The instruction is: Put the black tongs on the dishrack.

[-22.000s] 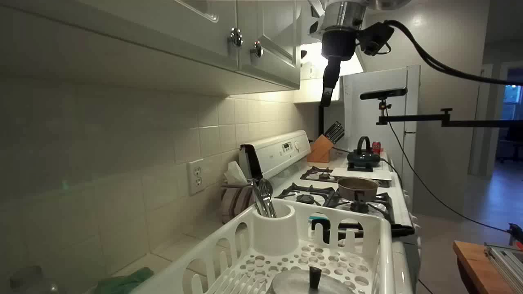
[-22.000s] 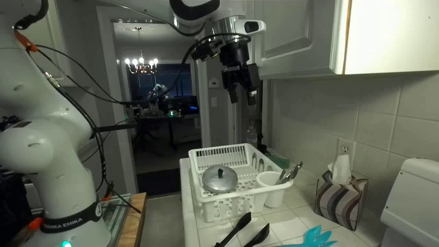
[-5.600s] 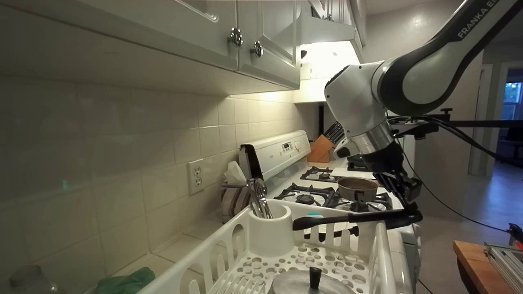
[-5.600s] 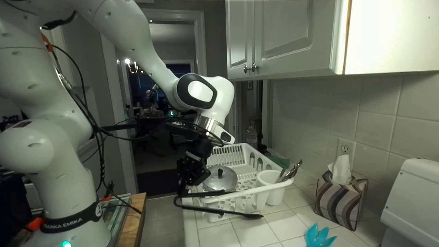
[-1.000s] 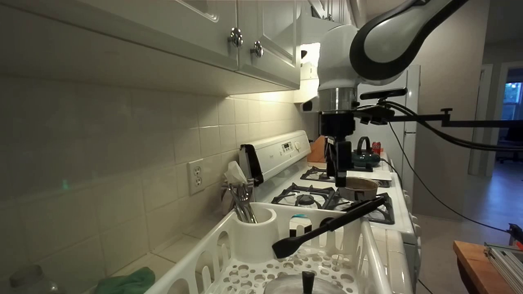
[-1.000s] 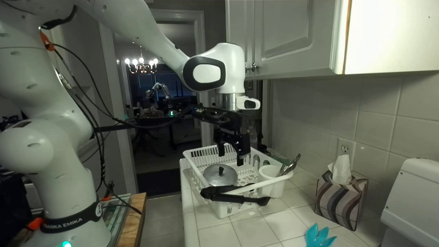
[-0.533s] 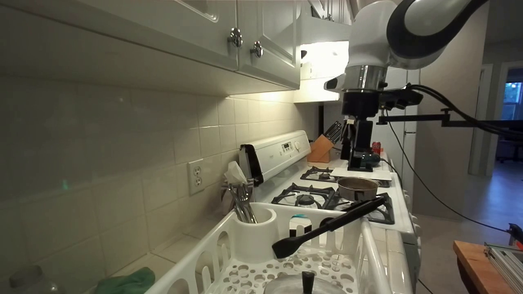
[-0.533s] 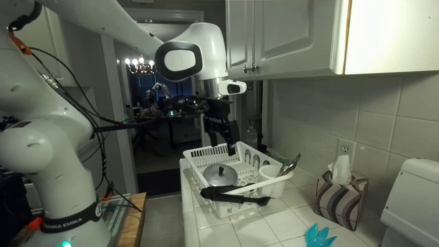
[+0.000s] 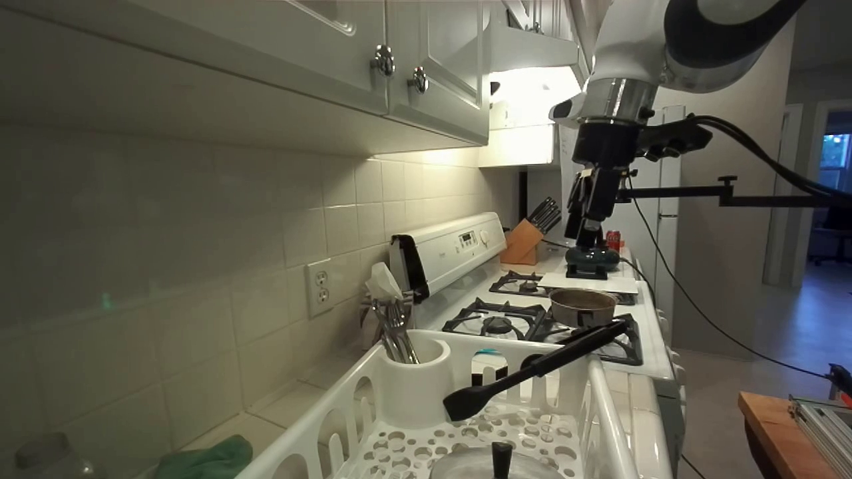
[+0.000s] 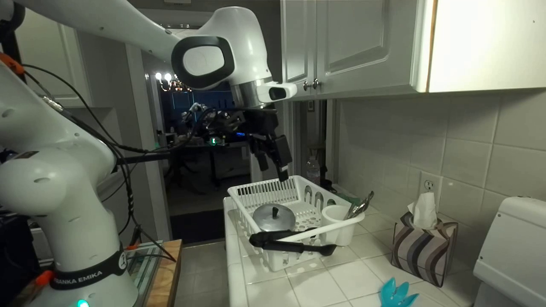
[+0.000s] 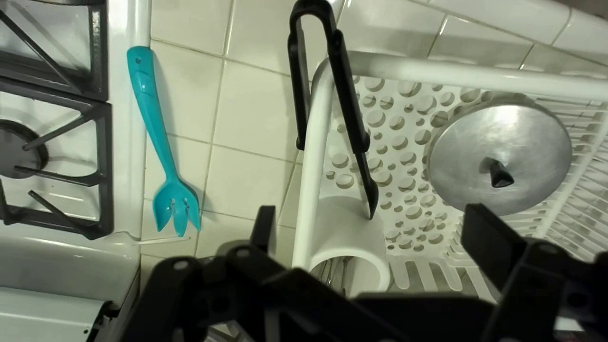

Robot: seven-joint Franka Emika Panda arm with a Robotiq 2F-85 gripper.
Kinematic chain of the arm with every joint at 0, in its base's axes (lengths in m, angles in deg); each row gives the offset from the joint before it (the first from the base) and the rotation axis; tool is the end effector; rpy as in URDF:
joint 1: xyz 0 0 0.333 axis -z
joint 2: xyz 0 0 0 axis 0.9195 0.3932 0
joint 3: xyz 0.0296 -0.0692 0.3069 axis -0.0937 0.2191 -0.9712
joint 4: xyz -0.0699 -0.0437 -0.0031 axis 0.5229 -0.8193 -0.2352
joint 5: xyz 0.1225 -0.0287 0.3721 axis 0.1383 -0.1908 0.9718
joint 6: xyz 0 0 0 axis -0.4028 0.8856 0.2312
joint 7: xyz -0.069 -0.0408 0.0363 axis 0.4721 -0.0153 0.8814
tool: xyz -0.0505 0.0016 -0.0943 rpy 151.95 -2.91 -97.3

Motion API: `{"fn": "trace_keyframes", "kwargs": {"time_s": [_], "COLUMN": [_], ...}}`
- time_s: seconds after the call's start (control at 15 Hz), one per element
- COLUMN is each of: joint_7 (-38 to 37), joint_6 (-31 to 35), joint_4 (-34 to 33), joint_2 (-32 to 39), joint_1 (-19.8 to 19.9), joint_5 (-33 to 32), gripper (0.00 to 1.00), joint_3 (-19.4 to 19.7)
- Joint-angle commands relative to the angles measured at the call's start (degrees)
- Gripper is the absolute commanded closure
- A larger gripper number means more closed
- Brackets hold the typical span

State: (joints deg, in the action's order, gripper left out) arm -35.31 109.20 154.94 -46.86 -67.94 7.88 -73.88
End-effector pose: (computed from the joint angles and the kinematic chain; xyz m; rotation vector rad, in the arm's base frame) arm 0.3807 -0.0391 0.4433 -3.0786 -0.3788 -0.3546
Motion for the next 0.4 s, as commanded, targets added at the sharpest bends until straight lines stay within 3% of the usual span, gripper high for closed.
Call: {"fn": "trace_keyframes", "kwargs": {"time_s": [0.0, 0.33], "joint_7": [-0.52, -0.97], "joint_6": [-0.29, -0.37], "joint_4": [-0.11, -0.11], "joint_2": [-0.26, -0.39], "joint_1": [-0.12, -0.09], "joint_5": [-0.09, -0.06], "gripper": [0.00, 0.00], "joint_3": [0.10, 0.07]}}
